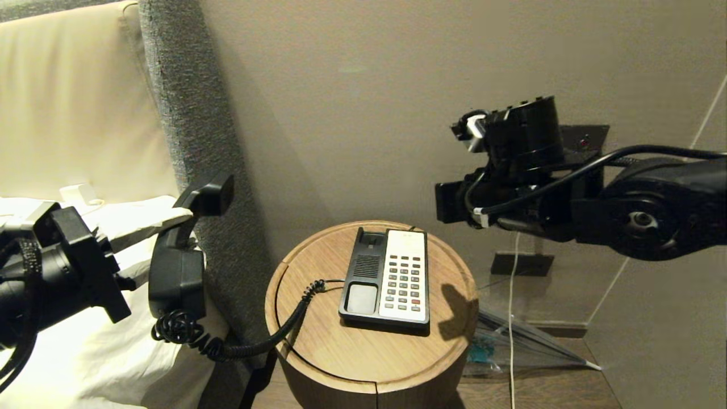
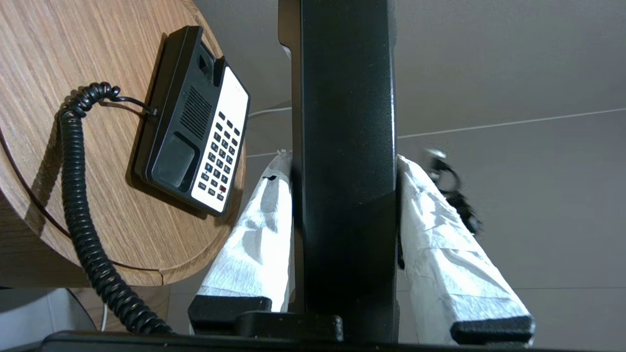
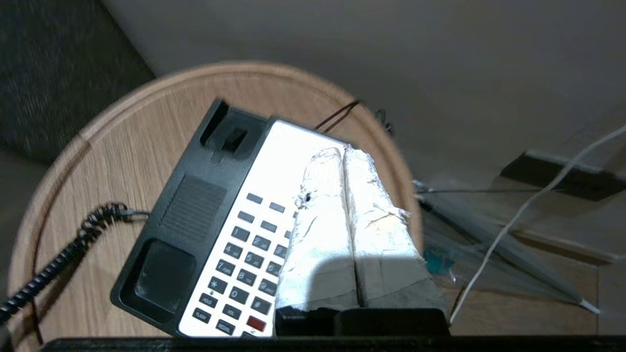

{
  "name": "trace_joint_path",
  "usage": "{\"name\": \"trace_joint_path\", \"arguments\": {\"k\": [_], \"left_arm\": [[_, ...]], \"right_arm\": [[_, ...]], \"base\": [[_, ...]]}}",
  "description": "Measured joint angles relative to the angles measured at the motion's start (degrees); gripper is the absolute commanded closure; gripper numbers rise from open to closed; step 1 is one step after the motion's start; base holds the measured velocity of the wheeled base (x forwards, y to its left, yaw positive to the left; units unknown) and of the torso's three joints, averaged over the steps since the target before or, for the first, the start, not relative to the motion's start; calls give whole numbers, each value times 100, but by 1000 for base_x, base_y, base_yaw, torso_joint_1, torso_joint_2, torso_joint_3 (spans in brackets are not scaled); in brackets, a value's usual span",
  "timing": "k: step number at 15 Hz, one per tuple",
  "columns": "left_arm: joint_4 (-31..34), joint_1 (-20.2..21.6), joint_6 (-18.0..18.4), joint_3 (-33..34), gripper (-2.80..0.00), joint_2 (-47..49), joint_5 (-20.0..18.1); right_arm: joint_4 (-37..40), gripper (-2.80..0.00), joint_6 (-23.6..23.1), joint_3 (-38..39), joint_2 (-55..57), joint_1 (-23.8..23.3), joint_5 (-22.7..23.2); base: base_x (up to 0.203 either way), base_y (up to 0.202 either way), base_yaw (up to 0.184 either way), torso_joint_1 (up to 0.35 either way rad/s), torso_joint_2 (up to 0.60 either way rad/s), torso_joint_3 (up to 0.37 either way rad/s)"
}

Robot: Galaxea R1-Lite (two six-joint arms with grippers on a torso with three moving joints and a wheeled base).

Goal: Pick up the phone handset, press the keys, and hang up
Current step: Dial the number

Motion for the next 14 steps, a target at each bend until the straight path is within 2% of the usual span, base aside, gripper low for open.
{"name": "trace_joint_path", "arguments": {"k": [7,10,14], "left_arm": [[2,-2,1,0,0,59,-16],[-21,0,1,0,0,129,-16],[-438,2,-6,168,0,179,-18]], "right_arm": [[-877,0,53,63,933,162,-72],[-869,0,279,104,1215,374,-72],[-885,0,536,332,1464,574,-68]], "base": [[0,0,0,0,0,0],[0,0,0,0,0,0],[0,0,0,0,0,0]]}}
